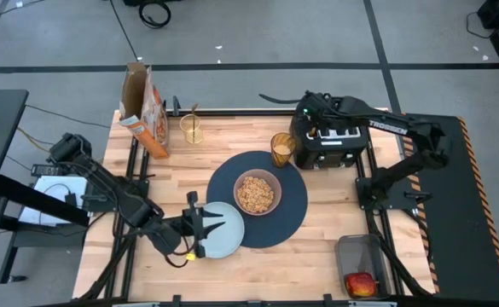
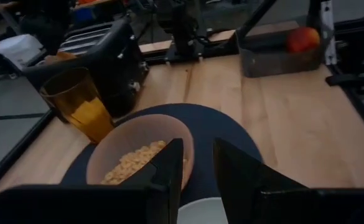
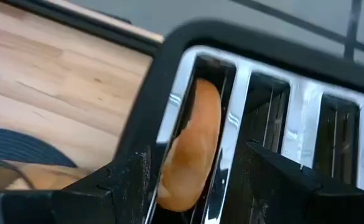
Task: Arrange a breakfast setting
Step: Put the toasted bagel on the blue plate
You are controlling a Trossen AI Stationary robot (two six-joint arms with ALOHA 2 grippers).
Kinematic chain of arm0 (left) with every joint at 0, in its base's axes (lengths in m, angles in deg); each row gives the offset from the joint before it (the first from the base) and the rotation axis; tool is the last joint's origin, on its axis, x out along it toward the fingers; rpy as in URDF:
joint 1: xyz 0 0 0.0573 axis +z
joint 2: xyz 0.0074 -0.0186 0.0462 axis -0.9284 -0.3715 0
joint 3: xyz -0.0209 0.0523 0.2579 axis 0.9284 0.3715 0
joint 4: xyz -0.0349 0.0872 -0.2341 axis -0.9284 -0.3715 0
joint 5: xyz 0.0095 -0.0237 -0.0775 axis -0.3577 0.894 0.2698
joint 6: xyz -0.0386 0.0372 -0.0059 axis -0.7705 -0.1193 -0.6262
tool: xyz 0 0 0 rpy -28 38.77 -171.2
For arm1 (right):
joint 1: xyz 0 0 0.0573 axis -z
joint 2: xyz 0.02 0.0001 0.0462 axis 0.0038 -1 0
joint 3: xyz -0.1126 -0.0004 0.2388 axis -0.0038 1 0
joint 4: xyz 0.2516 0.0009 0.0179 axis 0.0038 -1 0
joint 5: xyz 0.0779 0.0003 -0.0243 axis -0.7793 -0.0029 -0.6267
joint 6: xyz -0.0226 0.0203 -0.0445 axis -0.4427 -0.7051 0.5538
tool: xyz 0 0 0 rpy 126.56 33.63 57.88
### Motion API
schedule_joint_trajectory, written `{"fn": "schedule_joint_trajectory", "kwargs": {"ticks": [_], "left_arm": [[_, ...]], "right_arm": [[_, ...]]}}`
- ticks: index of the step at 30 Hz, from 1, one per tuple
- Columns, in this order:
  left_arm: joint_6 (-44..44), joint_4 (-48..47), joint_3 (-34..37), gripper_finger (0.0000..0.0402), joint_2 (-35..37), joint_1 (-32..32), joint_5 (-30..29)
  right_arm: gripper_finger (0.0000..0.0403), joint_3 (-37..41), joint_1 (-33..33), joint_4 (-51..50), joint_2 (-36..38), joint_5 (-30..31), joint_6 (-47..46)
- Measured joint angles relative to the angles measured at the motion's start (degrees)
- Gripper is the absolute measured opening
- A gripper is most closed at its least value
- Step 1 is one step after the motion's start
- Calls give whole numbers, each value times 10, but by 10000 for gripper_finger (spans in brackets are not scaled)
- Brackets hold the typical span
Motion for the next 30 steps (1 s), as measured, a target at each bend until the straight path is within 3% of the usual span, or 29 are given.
{"fn": "schedule_joint_trajectory", "kwargs": {"ticks": [15, 27, 30], "left_arm": [[-5, 3, 0, 96, 0, -14, 3], [-3, 14, 1, 96, 0, -7, -20], [-5, 71, 28, 96, 0, 13, -16]], "right_arm": [[184, -1, 43, 4, -39, -46, -48], [87, -19, 38, 10, -17, -11, -7], [76, -42, 24, 10, 19, 21, 26]]}}
